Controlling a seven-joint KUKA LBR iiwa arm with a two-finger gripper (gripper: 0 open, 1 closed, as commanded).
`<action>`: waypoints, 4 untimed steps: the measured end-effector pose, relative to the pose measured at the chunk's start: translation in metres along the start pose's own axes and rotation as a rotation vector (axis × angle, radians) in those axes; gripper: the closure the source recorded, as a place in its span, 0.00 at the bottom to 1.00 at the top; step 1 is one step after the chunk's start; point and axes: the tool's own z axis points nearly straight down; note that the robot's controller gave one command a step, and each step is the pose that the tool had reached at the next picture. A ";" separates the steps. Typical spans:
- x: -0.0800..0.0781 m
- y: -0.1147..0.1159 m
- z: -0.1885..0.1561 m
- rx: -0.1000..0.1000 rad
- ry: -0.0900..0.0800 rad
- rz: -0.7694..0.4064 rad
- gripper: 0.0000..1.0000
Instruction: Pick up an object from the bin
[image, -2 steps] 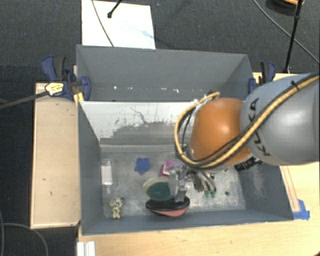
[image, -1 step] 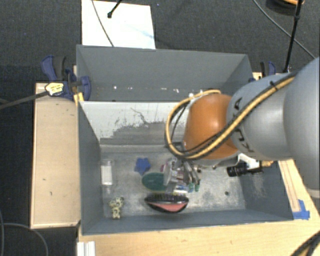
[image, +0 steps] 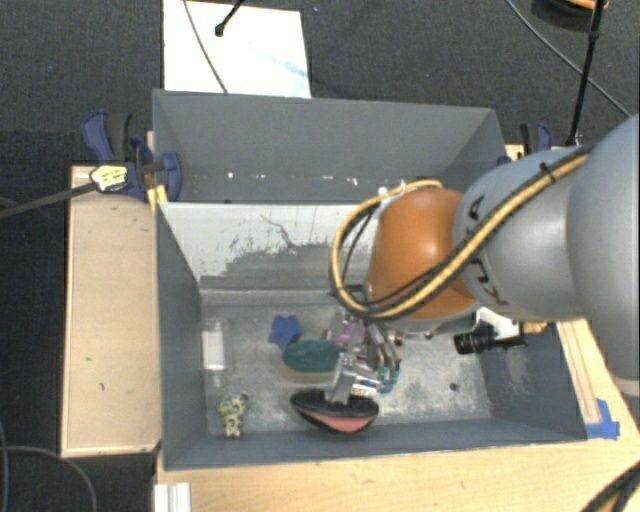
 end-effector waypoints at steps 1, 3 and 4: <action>0.006 -0.010 0.053 -0.015 -0.023 0.040 0.00; -0.006 0.007 0.058 -0.008 -0.025 -0.445 1.00; -0.010 -0.003 -0.094 0.000 -0.004 -0.436 1.00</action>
Offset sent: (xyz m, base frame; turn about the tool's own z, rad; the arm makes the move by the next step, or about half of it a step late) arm -0.0170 -0.0120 -0.0612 0.0400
